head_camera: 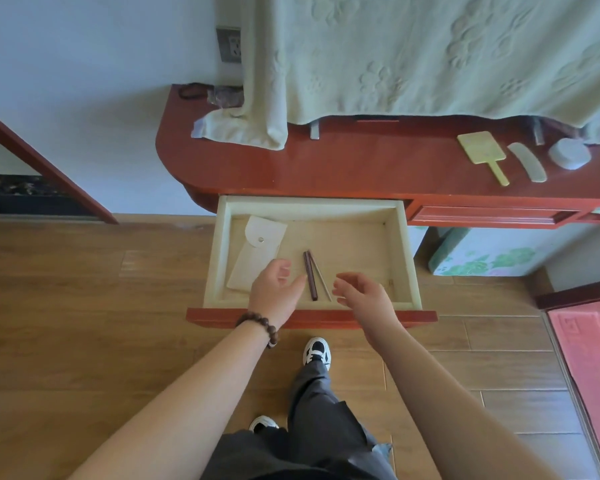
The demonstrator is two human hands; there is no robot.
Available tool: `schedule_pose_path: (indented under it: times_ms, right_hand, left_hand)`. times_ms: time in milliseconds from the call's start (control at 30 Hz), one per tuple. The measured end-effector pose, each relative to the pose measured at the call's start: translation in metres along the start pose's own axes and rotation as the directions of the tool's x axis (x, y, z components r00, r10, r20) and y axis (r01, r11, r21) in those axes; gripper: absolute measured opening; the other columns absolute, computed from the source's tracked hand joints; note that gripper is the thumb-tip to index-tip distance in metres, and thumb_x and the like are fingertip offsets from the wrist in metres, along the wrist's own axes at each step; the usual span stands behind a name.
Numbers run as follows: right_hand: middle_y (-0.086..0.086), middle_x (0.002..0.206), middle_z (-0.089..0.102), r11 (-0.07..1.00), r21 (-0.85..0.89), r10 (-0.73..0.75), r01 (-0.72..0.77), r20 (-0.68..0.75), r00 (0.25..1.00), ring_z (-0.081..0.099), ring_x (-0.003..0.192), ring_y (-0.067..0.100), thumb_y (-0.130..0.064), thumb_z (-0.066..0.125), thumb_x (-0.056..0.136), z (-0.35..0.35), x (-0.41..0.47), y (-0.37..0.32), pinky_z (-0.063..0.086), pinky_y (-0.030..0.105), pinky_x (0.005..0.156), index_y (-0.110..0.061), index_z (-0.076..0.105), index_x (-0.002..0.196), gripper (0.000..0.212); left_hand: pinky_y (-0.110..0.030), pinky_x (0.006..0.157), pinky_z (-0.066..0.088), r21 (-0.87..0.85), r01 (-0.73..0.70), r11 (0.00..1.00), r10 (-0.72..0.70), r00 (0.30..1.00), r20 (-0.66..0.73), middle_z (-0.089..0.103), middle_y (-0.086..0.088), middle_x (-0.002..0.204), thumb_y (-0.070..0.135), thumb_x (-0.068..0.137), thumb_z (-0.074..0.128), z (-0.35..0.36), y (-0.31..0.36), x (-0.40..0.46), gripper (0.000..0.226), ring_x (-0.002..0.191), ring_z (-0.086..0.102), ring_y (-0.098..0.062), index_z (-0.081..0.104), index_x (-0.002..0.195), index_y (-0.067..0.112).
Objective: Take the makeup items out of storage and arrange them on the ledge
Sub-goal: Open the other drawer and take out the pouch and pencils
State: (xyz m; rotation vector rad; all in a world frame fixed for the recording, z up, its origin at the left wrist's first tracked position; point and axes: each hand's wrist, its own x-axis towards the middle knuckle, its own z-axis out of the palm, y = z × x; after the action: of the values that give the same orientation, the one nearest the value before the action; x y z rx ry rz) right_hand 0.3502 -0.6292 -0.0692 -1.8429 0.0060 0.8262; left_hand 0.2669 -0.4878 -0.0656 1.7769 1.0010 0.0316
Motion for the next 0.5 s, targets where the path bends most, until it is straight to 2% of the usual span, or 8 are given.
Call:
schedule_pose_path:
  times_ms: [100,200,267,367,500]
  right_hand:
    - [-0.005,0.097,0.064,0.960,-0.279,-0.025,0.016,-0.026,0.999,0.060,0.090,0.014,-0.027,0.064,0.085,0.000,0.042,-0.005,0.044,0.025,0.071,-0.018,0.062,0.107,0.024]
    - [-0.001,0.100,0.060,0.903,-0.430,0.012,-0.016,-0.011,1.000,0.058,0.093,0.016,-0.021,0.065,0.083,0.008,0.081,0.004,0.039,0.022,0.072,-0.014,0.060,0.112,0.031]
    - [0.003,0.108,0.058,0.864,-0.501,0.064,-0.050,0.011,0.998,0.055,0.091,0.017,-0.020,0.063,0.083,0.016,0.099,0.012,0.040,0.023,0.067,-0.013,0.056,0.118,0.035]
    - [0.007,0.118,0.054,0.805,-0.589,0.101,-0.072,0.017,0.995,0.049,0.086,0.016,-0.025,0.064,0.085,0.024,0.115,0.023,0.040,0.026,0.071,-0.013,0.053,0.120,0.038]
    - [0.007,0.114,0.055,0.744,-0.664,0.129,-0.083,0.020,0.991,0.050,0.083,0.019,-0.031,0.065,0.085,0.027,0.125,0.032,0.044,0.029,0.070,-0.014,0.054,0.112,0.034]
  left_hand:
    - [-0.032,0.089,0.047,0.116,0.084,0.990,-0.088,0.996,0.023,0.059,-0.002,0.122,0.036,0.086,0.062,0.018,0.001,0.035,0.047,0.109,0.057,-0.018,0.050,0.128,0.018]
    - [-0.034,0.090,0.047,0.193,0.171,0.966,-0.178,0.984,0.022,0.058,-0.006,0.126,0.037,0.085,0.063,0.041,0.000,0.063,0.054,0.112,0.056,-0.023,0.047,0.131,0.014]
    - [-0.036,0.091,0.049,0.236,0.230,0.944,-0.234,0.972,-0.011,0.057,-0.007,0.126,0.038,0.083,0.066,0.055,-0.001,0.076,0.059,0.113,0.056,-0.026,0.046,0.132,0.014]
    - [-0.035,0.091,0.047,0.279,0.298,0.913,-0.291,0.954,-0.070,0.058,-0.010,0.125,0.036,0.080,0.071,0.071,-0.008,0.090,0.060,0.115,0.056,-0.028,0.047,0.129,0.010]
    - [-0.035,0.085,0.048,0.340,0.369,0.865,-0.361,0.928,-0.087,0.062,-0.010,0.115,0.036,0.078,0.075,0.081,-0.016,0.100,0.053,0.107,0.059,-0.028,0.050,0.118,0.011]
